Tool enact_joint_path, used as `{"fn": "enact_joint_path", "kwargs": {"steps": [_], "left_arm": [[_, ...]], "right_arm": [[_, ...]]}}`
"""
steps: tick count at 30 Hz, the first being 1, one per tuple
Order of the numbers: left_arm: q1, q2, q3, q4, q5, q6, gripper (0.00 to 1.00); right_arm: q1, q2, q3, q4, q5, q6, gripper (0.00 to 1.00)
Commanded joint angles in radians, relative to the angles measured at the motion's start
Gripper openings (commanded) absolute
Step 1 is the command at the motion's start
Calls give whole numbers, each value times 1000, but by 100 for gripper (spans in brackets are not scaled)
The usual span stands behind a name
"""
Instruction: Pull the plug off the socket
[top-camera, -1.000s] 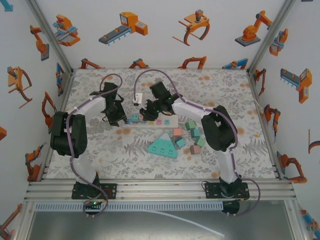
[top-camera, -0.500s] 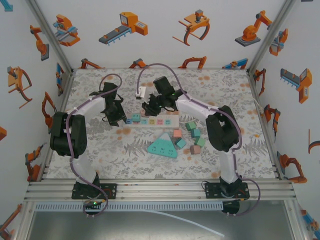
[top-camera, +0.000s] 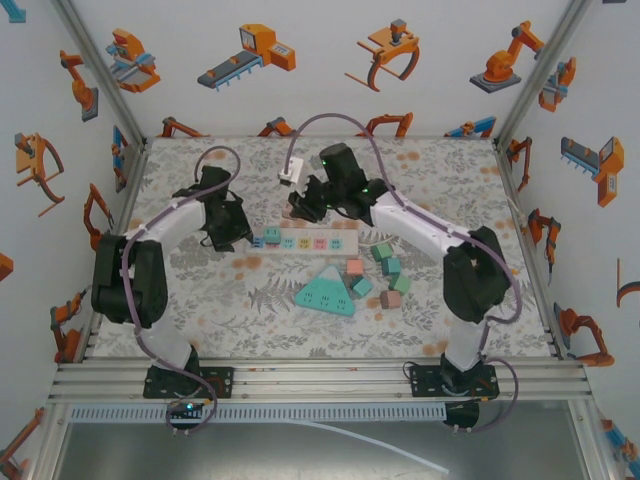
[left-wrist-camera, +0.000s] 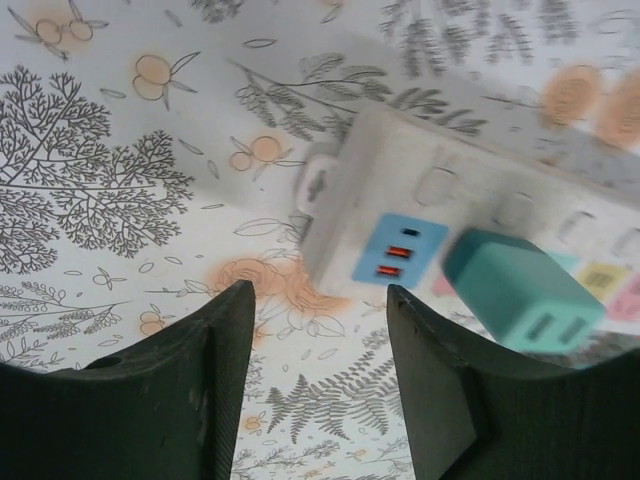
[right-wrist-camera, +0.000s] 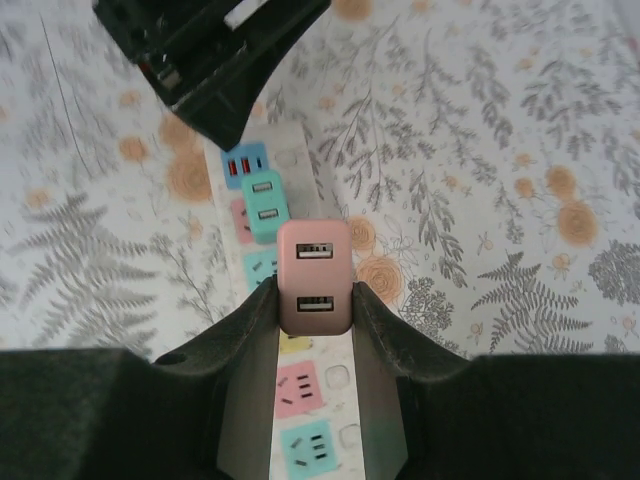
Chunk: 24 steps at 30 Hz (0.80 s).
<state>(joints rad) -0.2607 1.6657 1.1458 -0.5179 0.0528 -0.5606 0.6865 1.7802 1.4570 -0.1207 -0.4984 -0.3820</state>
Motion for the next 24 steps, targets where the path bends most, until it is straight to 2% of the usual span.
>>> {"fn": "enact_joint_path", "kwargs": {"steps": [1,4,6,9,10,15,19,24], "left_arm": [[3,-136,-32,155,112,68,55],[4,-245,-84,290,239,110,57],[1,-318,-131,389,358,163,59],[-11,-414,-203,533,543,251,63],[-18,-436,-216,552,574,278,64],[-98,-506,-222,520,743,476,65],[-194,-558,-245,482,796,635,72],[-269,-619,-271,437,793,772,82]], "right_arm": [[-6,-128,-104,219,77,273,0],[-17,-223,-215,293,246,525,0],[-35,-288,-277,287,300,661,0],[-70,-394,-398,307,314,811,0],[-82,-429,-442,316,314,858,0],[-156,-644,-688,330,306,1106,0],[-165,-840,-873,265,330,1210,0],[-163,-1087,-1014,6,334,1248,0]]}}
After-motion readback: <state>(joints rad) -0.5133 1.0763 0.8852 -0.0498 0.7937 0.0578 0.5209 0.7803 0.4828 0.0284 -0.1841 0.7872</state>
